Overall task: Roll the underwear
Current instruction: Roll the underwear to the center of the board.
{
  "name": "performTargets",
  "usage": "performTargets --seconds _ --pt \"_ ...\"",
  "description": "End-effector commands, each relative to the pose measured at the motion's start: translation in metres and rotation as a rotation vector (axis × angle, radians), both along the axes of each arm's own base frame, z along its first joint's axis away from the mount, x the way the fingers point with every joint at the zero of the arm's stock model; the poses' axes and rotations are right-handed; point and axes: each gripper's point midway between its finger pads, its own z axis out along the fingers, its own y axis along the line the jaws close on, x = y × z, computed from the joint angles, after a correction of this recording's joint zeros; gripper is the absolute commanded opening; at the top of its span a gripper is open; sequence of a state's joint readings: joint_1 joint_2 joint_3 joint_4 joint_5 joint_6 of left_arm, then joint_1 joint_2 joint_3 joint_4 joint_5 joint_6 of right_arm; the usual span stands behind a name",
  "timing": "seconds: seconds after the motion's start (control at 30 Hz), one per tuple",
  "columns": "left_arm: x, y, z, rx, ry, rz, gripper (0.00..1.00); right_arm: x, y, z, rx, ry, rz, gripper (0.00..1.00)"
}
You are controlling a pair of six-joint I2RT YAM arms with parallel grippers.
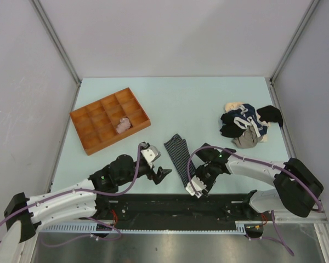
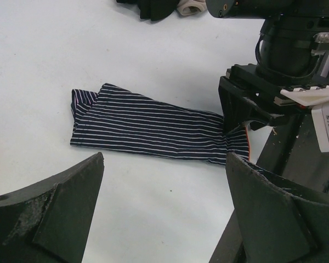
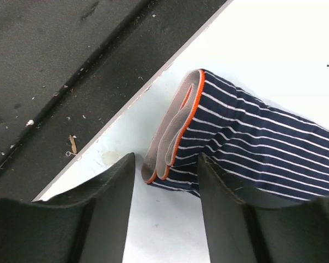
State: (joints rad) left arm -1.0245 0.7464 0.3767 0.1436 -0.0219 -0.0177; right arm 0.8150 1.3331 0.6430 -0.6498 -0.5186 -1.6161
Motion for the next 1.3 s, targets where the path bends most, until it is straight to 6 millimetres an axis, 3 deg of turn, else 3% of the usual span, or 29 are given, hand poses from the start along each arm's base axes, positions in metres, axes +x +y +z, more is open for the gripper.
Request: performTargets --seconds 0.0,0.23,0.37,0.53,0.57,0.6,0.67,0.73,0.8,0.93,1.03,1.23,1.27 --pt "0.003 -0.005 0.022 -0.043 -0.030 -0.008 0.96 0.011 -0.008 -0.011 -0.067 -0.038 -0.004 0.51" --pt "-0.004 -0.010 0.019 -0.040 -0.027 -0.059 0.96 -0.004 -0.016 -0.032 -0.126 -0.010 0.035 0.27" --pt "-0.014 -0.016 0.024 -0.060 -0.095 -0.148 0.94 -0.006 -0.018 -0.033 -0.135 0.014 0.009 0.17" --pt "-0.026 -0.021 0.020 -0.056 -0.164 -0.249 0.91 -0.007 -0.010 -0.007 -0.081 0.138 -0.067 0.11" --pt "-0.027 -0.022 0.019 -0.050 -0.171 -0.260 0.90 -0.016 -0.011 0.001 -0.076 0.215 -0.077 0.11" --pt "-0.029 -0.023 0.015 -0.036 -0.169 -0.273 0.89 -0.003 -0.003 0.015 -0.045 0.225 -0.114 0.10" --pt "-0.033 -0.027 0.010 -0.009 -0.171 -0.303 0.86 -0.009 -0.003 0.023 -0.063 0.333 -0.151 0.09" --pt "-0.039 -0.032 0.001 0.030 -0.181 -0.341 0.84 -0.002 0.002 0.033 -0.060 0.383 -0.194 0.09" --pt "-0.042 -0.036 -0.008 0.066 -0.193 -0.361 0.82 -0.008 0.003 0.031 -0.092 0.466 -0.226 0.08" --pt "-0.050 -0.044 -0.025 0.111 -0.180 -0.377 0.78 -0.001 0.011 0.030 -0.136 0.564 -0.328 0.08" --pt "-0.052 -0.052 -0.026 0.088 -0.172 -0.378 0.75 0.000 0.012 0.026 -0.180 0.650 -0.387 0.08" --pt "-0.051 -0.070 -0.040 0.111 -0.140 -0.390 0.69 0.014 0.018 0.023 -0.254 0.775 -0.488 0.06" --pt "-0.051 -0.073 -0.051 0.143 -0.124 -0.398 0.67 0.017 0.019 0.022 -0.259 0.788 -0.502 0.07"
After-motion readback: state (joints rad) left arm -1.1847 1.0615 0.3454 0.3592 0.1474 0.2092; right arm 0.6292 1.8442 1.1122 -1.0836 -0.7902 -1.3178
